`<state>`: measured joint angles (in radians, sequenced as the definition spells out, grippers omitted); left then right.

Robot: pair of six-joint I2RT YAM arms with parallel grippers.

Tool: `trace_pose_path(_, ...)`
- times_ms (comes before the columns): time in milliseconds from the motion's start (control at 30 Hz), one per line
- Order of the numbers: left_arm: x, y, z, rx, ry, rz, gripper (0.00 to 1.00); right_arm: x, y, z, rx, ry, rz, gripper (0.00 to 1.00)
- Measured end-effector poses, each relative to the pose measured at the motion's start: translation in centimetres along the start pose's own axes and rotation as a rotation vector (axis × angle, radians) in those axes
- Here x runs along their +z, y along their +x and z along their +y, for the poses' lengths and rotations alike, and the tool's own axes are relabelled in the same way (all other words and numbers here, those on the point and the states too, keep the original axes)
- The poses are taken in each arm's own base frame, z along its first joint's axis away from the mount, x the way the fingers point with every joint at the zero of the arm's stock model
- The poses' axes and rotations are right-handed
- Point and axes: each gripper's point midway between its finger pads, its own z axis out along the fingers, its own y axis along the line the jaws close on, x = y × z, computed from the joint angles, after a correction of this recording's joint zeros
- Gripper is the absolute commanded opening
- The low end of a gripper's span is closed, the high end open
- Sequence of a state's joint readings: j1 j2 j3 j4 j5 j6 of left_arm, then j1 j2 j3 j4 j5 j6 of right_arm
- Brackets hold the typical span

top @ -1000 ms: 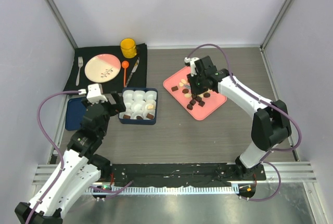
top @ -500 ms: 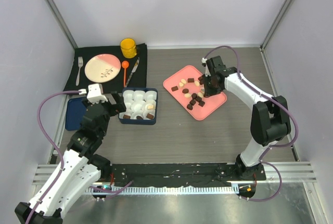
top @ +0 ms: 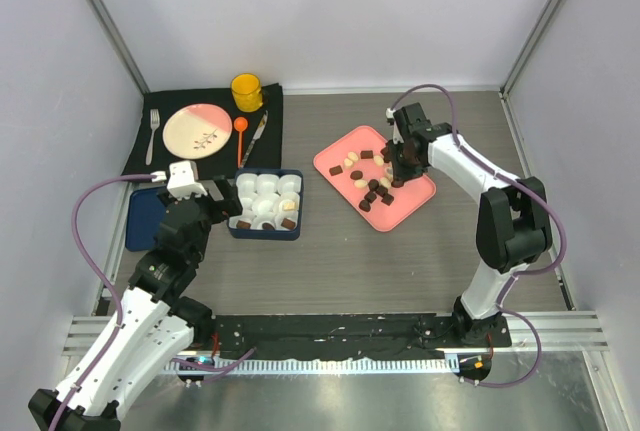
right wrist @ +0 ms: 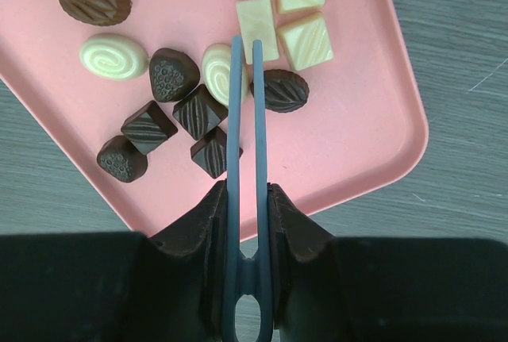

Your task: Pack the chocolate

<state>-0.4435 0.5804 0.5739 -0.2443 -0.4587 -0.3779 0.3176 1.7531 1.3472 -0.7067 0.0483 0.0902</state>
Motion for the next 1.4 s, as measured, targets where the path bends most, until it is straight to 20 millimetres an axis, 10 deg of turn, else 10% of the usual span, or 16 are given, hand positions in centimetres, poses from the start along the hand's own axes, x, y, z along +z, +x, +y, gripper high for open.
trace_pose_path(1400, 0.0, 0.0, 0.0, 0.0, 0.0, 0.0, 1.0, 2.2, -0.4, -0.2, -0.062, 0.013, 0.066, 0.34)
